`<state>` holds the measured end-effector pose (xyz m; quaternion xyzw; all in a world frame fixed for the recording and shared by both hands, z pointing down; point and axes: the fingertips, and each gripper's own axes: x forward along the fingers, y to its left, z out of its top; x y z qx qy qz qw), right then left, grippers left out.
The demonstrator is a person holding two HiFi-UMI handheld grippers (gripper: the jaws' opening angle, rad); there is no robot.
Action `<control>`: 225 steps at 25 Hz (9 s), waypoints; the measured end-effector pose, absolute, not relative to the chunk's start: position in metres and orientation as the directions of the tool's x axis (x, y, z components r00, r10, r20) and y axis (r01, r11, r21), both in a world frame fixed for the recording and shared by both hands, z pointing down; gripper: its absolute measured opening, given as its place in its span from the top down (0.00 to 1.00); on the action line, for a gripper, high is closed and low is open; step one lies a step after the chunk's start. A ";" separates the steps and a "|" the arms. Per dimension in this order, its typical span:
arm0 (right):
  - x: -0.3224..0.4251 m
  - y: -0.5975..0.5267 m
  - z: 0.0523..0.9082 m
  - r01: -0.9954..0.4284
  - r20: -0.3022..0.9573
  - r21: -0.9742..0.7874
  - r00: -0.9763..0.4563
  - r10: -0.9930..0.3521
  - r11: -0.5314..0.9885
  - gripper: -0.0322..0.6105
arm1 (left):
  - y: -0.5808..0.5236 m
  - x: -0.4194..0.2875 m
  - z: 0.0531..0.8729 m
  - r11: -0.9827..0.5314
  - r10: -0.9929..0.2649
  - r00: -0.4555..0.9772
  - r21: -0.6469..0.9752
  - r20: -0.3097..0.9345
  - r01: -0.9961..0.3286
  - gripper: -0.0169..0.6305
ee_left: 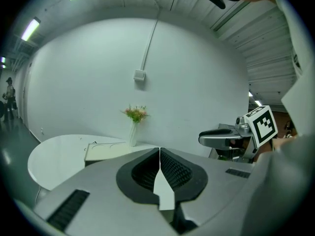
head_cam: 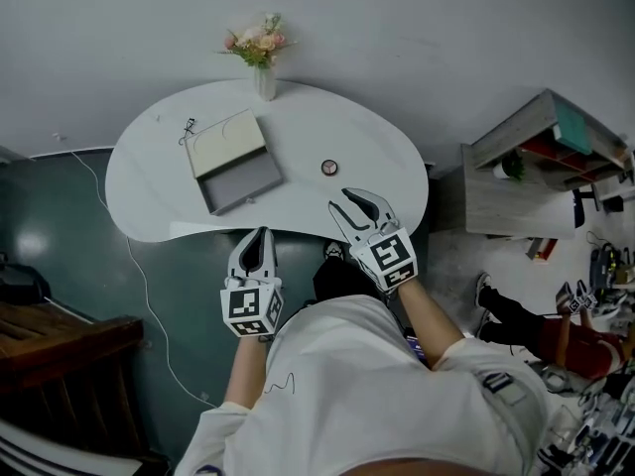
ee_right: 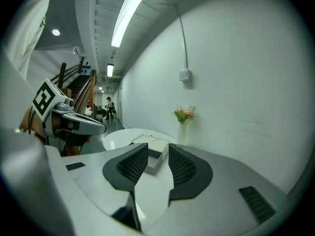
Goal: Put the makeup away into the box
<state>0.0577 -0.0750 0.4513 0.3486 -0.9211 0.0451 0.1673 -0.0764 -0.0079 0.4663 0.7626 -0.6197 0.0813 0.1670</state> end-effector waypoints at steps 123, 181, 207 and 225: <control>-0.270 -0.148 0.659 -0.124 0.832 -0.142 -0.553 0.050 0.982 0.62 | -0.056 -0.354 0.648 0.273 -0.780 -0.009 0.328 0.625 -0.905 0.94; -0.087 -0.232 0.496 -0.652 0.442 -0.083 -0.702 -0.558 0.754 0.95 | -0.182 -0.210 0.496 -0.088 -0.898 0.153 0.172 0.412 -0.981 0.94; -0.095 -0.242 0.330 -0.618 0.103 0.052 -0.778 -0.620 0.784 0.95 | -0.193 -0.200 0.355 -0.103 -0.984 0.110 0.053 0.138 -0.993 0.94; -0.097 -0.222 0.344 -0.603 0.132 0.025 -0.789 -0.600 0.798 0.95 | -0.176 -0.199 0.359 -0.101 -0.981 0.110 0.061 0.158 -0.993 0.94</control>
